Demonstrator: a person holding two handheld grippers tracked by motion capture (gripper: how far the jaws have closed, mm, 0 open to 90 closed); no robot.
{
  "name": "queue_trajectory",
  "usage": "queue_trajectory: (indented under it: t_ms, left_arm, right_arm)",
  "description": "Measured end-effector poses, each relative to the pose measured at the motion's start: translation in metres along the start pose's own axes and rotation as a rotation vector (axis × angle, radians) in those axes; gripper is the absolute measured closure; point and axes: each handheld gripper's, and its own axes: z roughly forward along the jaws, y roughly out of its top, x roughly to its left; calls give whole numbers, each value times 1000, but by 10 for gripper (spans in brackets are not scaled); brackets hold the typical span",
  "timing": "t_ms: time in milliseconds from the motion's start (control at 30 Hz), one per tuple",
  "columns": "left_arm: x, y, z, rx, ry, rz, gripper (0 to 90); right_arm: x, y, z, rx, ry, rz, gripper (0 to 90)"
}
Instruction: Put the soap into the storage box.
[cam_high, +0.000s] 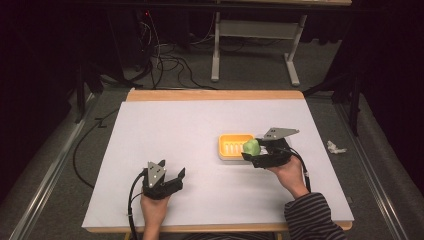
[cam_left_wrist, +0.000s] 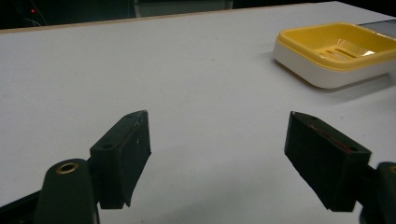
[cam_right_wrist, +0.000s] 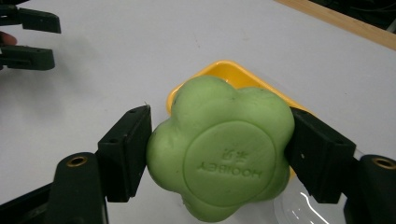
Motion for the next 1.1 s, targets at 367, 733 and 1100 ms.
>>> queue_trajectory:
  t_ms: [367, 733, 1100]
  left_arm:
    - [0, 0, 0, 1, -3, 6, 232]
    - [0, 0, 0, 0, -3, 6, 232]
    - [0, 0, -1, -9, -5, -2, 231]
  right_arm:
    - [-10, 10, 21, 41, -27, 33, 284]
    - [-23, 6, 37, 69, -49, 78, 283]
    - [-21, 7, 52, 104, -79, 73, 283]
